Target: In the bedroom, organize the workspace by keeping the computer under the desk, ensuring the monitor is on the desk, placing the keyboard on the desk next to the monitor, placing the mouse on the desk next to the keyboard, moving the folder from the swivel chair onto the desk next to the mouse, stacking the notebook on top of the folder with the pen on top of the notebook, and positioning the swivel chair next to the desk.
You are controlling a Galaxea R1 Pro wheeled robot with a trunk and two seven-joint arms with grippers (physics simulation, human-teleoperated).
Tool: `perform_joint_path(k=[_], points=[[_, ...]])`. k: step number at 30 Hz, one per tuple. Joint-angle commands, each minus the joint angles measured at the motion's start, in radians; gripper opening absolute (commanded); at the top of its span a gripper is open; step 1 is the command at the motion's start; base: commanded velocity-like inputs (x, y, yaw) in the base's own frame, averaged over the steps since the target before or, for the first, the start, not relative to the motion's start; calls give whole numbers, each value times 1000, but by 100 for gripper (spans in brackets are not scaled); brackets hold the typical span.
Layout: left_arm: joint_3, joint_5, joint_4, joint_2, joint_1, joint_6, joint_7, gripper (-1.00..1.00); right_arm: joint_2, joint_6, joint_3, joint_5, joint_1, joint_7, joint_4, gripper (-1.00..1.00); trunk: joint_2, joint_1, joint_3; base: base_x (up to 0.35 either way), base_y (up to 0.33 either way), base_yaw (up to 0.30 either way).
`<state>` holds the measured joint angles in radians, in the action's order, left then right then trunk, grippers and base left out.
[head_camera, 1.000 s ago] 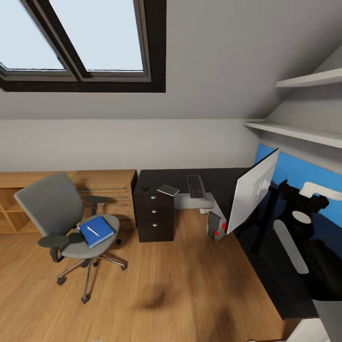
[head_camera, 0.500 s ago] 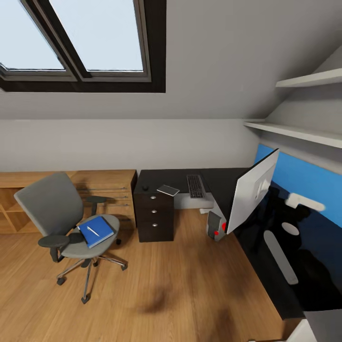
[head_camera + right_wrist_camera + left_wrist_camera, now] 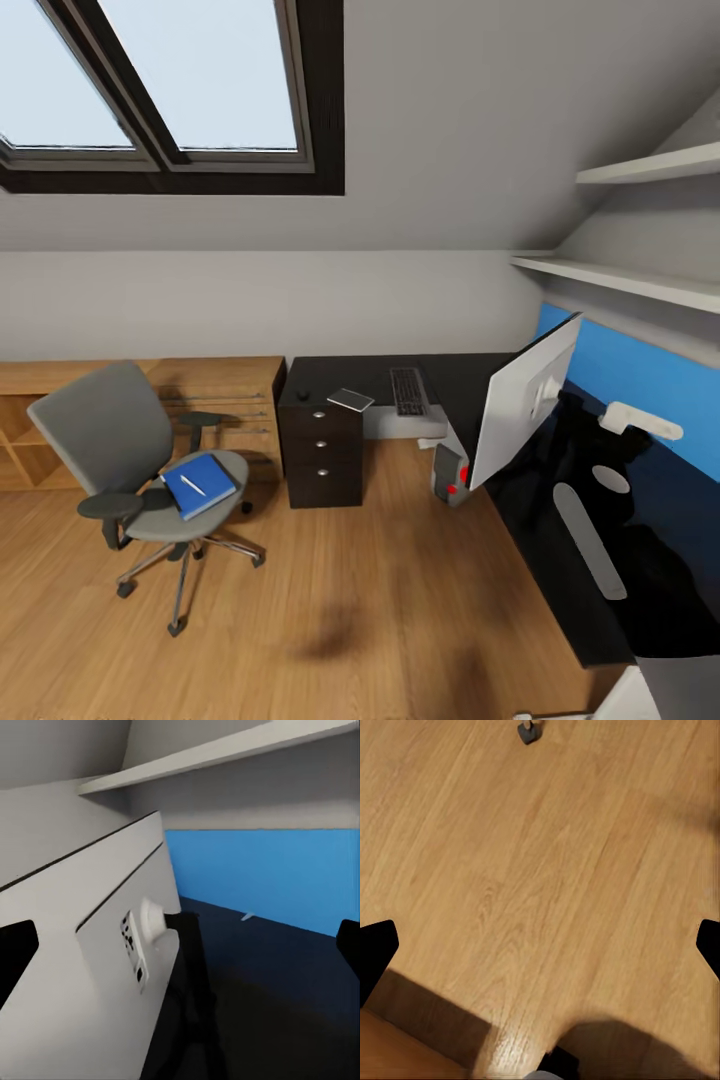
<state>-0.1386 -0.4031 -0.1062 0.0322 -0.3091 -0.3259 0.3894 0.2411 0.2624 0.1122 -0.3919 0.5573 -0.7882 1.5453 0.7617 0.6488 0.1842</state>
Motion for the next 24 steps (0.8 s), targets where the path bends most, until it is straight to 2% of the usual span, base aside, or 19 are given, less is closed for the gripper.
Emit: perform_joint_path(k=[1, 5, 12, 24], points=[[-9, -8, 0, 0, -1, -3, 5, 100, 1, 8, 2, -9, 0, -7, -3, 100, 1, 0, 2, -49, -103, 0], [-9, -8, 0, 0, -1, -3, 5, 100, 2, 7, 1, -11, -11, -6, -19, 100, 1, 0, 2, -22, -47, 0], [-9, -8, 0, 0, -1, -3, 5, 100, 4, -6, -1, -12, -27, -2, -108, 100, 1, 0, 2, -2, -5, 0], [-9, -8, 0, 0, -1, -4, 5, 100, 7, -73, -2, -6, -28, 11, -245, 100, 1, 0, 2, 0, 0, 0]])
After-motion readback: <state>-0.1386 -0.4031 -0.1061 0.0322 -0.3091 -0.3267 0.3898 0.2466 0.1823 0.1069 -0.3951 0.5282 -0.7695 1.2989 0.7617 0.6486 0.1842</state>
